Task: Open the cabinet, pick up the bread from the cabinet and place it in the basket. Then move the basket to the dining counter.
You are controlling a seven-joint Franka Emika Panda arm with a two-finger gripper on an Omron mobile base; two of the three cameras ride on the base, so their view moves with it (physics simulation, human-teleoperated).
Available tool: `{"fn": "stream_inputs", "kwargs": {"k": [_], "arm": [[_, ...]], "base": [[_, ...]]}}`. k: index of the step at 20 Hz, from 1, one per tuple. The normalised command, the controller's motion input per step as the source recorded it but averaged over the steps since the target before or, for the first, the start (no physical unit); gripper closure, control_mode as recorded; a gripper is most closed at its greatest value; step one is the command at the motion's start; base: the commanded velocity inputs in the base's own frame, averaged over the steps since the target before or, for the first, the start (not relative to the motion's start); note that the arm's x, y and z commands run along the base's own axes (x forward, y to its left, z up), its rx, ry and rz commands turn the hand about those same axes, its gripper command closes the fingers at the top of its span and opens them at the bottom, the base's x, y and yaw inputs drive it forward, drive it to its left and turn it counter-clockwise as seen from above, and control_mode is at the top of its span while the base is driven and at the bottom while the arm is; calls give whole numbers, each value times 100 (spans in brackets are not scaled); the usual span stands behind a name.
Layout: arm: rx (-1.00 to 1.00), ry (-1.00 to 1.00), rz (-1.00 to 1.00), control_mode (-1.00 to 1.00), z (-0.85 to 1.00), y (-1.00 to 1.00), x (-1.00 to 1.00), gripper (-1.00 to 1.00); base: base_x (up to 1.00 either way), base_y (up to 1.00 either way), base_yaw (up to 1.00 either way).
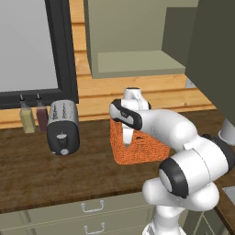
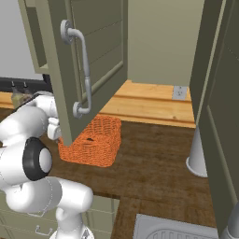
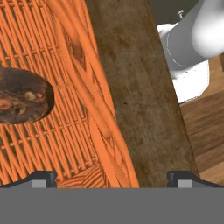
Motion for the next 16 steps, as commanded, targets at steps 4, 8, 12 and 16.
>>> {"fn": "stream_inputs", "kwargs": {"k": [4, 8, 12, 16], "arm": [[0, 0, 0, -100, -30, 0, 30, -100], [1, 0, 0, -100, -49, 0, 6, -100], [1, 2, 0, -100, -76, 3, -3, 100], [-1, 0, 4, -100, -63, 1, -32, 100]], "base": [[0, 0, 0], [0, 0, 0], [0, 0, 0], [0, 0, 0]]}}
